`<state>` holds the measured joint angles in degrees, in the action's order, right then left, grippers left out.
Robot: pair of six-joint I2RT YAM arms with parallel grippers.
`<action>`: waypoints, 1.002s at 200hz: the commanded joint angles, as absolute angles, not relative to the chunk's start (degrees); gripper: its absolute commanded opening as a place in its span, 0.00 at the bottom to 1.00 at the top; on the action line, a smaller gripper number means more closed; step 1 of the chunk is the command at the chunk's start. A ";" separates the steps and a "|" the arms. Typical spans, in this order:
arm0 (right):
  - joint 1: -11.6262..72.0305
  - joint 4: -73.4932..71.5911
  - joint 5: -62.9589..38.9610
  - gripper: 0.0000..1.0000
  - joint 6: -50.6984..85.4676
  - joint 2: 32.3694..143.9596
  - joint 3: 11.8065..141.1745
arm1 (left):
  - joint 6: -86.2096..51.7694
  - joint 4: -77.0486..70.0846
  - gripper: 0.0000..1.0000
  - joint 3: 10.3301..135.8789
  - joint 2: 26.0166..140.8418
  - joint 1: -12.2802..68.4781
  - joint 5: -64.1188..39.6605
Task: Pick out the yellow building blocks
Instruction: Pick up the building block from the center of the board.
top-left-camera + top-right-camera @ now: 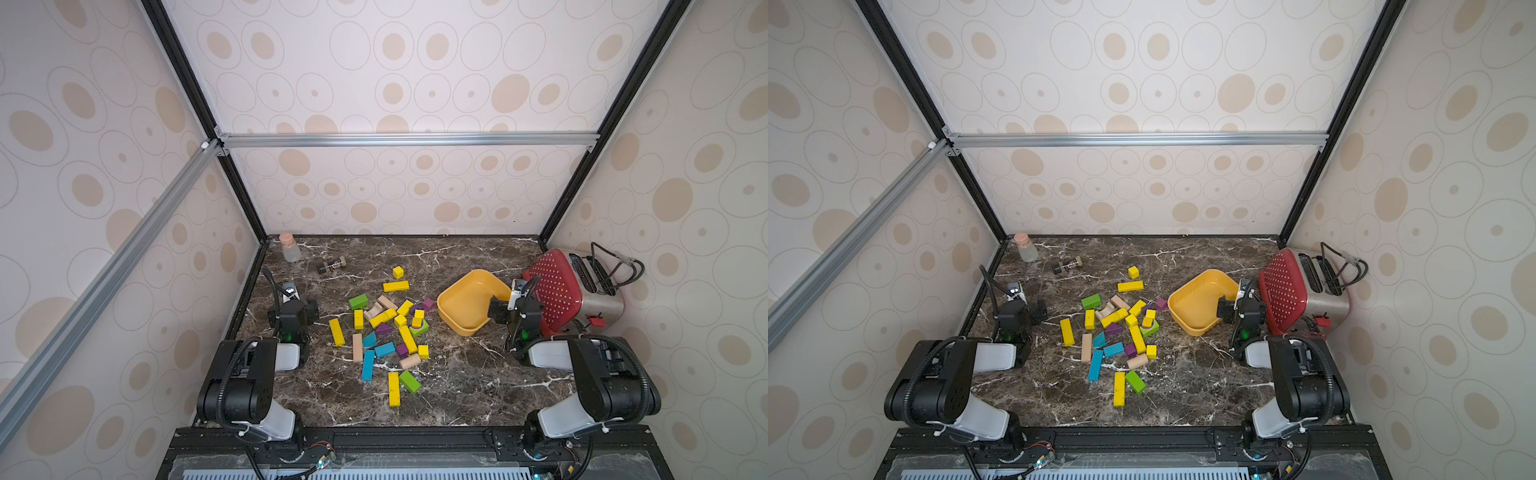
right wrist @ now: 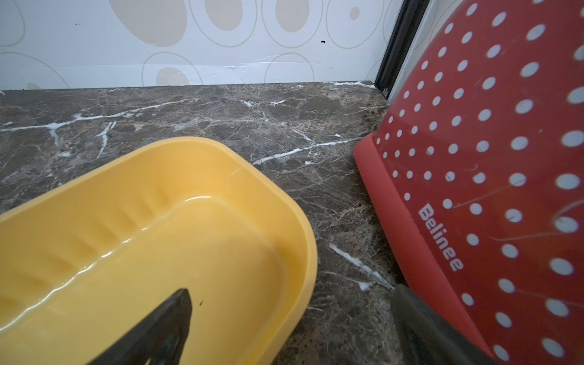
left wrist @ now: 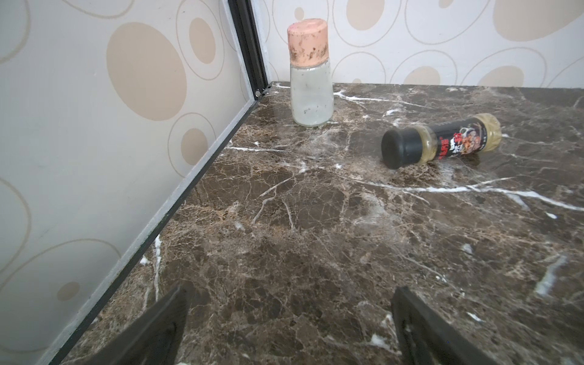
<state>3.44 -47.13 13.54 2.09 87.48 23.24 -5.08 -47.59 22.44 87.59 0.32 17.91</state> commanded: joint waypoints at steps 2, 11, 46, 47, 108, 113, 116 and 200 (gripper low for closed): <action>3.92 -47.11 13.46 1.00 1.41 88.14 23.36 | -4.09 -49.30 0.99 23.82 88.22 0.35 18.37; 3.92 -47.15 13.44 1.00 1.36 88.15 23.47 | -4.13 -49.24 0.99 23.91 88.29 0.27 18.29; 3.92 -47.11 13.36 1.00 1.41 88.06 23.36 | -4.13 -49.21 0.99 23.83 88.15 0.27 18.19; 3.89 -47.11 13.40 1.00 1.41 88.02 23.32 | -4.09 -49.22 0.99 23.82 88.11 0.27 18.19; 3.88 -49.81 15.83 0.99 2.24 86.49 21.34 | -3.71 -43.12 0.94 26.01 85.01 0.26 17.71; 3.90 -49.56 15.50 0.99 2.22 85.84 21.10 | -3.60 -39.89 0.93 27.12 84.03 0.26 17.42; 3.87 -49.18 15.29 0.99 2.14 85.46 21.03 | -3.53 -37.68 0.93 27.87 83.20 0.27 17.36; 4.35 -16.39 10.48 0.92 3.88 72.32 32.67 | -5.55 -25.62 0.89 32.36 70.38 4.05 18.46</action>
<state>3.44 -31.73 13.26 2.61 75.92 27.07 -4.69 -29.56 30.00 73.34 1.93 18.48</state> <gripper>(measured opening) 0.927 0.896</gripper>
